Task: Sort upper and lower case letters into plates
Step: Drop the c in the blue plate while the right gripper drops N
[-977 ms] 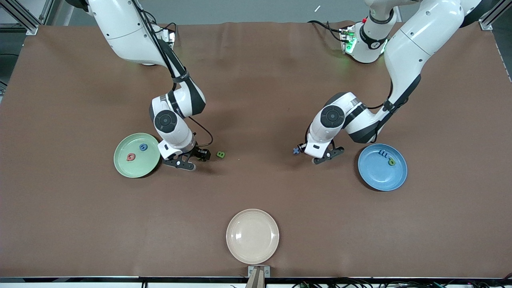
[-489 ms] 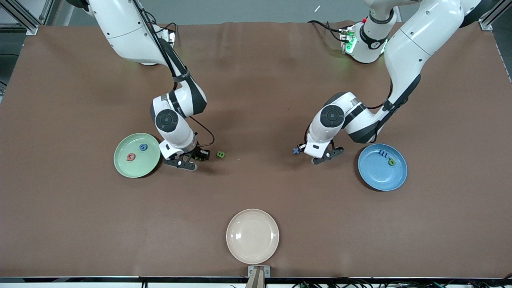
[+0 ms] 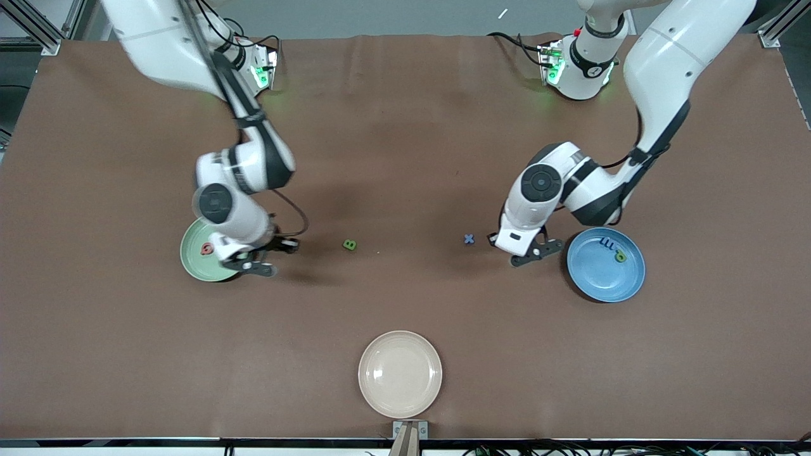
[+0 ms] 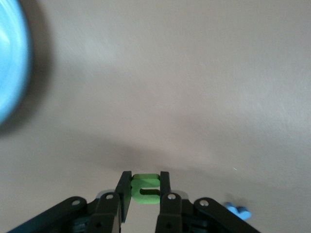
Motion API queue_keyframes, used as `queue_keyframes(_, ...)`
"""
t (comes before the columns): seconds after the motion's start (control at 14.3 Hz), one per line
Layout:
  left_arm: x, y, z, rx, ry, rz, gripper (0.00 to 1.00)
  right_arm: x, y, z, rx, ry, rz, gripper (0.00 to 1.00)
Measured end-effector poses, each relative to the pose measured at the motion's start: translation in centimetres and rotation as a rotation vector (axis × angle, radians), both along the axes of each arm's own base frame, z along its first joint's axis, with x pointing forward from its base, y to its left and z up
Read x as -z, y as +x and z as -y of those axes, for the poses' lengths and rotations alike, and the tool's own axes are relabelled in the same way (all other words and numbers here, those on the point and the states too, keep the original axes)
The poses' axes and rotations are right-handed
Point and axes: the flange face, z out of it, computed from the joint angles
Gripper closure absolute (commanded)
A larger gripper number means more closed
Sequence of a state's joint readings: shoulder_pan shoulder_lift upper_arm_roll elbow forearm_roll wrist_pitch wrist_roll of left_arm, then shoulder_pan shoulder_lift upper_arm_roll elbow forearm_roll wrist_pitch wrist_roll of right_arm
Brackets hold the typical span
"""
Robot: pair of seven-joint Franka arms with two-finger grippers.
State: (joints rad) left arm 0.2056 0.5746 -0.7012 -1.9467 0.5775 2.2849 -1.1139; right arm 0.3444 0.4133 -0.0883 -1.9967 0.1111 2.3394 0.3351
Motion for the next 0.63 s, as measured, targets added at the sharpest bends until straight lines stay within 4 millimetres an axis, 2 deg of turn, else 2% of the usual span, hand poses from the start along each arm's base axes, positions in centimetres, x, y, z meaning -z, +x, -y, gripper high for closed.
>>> queue_keyframes(0.14,-1.7,1.6,-3.2,0.053,-0.008,0.003,0.88,-1.6,0.8,5.0,-0.042,0.013,-0.006,0.99)
queue_keyframes(0.28,-2.3,3.1,-7.0,0.096,-0.017,-0.001,0.88,-1.3,1.0,8.4,-0.055,0.019,-0.014,0.98)
queue_keyframes(0.42,-2.1,4.0,-10.5,0.134,-0.018,-0.010,0.88,-0.6,0.8,10.1,-0.059,0.020,-0.024,0.98)
queue_keyframes(0.63,-1.5,4.5,-14.5,0.185,-0.020,-0.033,0.88,1.5,0.2,10.4,-0.063,0.015,-0.027,0.96)
